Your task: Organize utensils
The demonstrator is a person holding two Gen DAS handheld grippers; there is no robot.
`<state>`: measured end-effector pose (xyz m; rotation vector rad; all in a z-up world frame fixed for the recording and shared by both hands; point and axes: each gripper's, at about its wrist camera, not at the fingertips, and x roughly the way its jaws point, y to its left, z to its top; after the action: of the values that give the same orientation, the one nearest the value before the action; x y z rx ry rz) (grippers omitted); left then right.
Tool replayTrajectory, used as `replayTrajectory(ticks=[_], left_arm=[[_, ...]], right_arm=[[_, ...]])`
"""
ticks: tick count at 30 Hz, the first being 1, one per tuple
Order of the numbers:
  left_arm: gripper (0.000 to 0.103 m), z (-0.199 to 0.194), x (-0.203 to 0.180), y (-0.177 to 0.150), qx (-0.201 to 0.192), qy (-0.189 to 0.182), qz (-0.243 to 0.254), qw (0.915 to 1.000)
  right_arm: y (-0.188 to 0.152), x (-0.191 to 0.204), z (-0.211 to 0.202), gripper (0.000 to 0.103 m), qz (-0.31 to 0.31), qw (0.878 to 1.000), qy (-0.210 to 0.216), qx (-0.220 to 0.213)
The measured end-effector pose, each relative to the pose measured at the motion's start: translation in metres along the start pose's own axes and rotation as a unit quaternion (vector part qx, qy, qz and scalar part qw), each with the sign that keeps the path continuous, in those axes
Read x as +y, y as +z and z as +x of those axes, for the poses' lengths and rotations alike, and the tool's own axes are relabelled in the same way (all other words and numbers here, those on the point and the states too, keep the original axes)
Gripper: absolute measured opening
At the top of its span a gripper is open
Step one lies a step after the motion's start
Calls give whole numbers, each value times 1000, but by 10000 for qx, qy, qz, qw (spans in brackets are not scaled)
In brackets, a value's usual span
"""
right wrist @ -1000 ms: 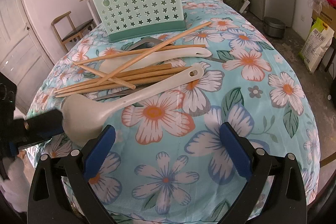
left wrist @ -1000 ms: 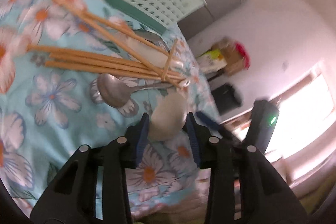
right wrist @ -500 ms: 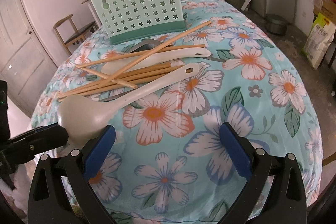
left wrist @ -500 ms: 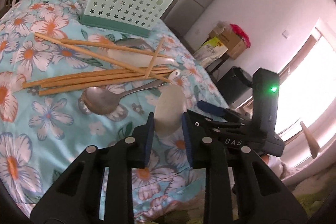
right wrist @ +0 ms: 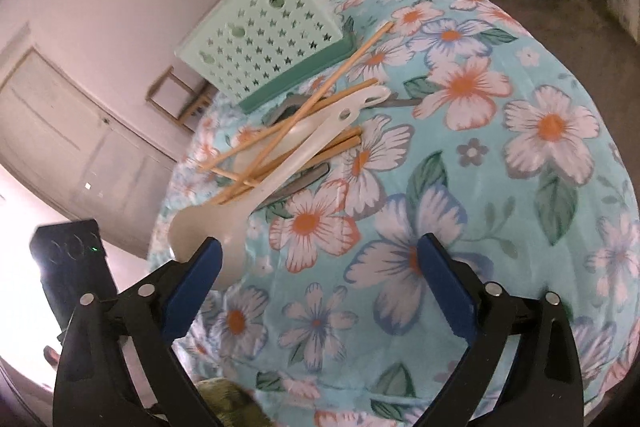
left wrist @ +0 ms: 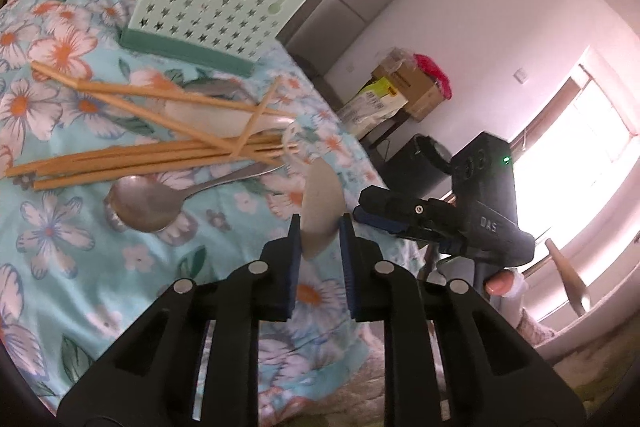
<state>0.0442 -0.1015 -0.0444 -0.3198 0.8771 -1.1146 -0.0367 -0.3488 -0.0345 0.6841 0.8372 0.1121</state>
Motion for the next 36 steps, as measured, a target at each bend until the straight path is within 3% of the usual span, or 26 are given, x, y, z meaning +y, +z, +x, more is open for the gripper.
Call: replayTrajectory(ticks=[6,9,14,22,26,28,30,33,36], left_arm=[[10,-13,-11,3,-206,-242,-65,9995],[6,-24,-15,10,-366,-692,-297,9965],[1,-39,-22,19,-630,-1096,-443,9910],[1,-83,-22,29,-1211,-1779,-910,9723],[1,-118,-13,37,-1756,-1866,-1087,9605],[1,-136,-8,40,-2052,-1727,-1107,9570],[1,-150,-2,41,-2250,-1575,-1108,9551],[1,-168,7,42,-2510,-1284,-1136,9527],[1,-179,15,41,-2649,-1088,-1165,9510]], right_arm=[[8,6,-29,86,-295,9988,-187,-337],[10,11,-36,84,-425,9978,-288,-412],[3,28,-43,76,-800,9951,-390,-436],[-19,77,-31,72,-1783,9816,-564,-397],[-38,119,-14,71,-2774,9562,-779,-505],[-50,141,-2,70,-3352,9355,-954,-576],[-61,160,15,65,-3942,9092,-1188,-616],[-72,178,40,56,-4507,8797,-1413,-557],[-79,187,63,47,-4875,8568,-1626,-435]])
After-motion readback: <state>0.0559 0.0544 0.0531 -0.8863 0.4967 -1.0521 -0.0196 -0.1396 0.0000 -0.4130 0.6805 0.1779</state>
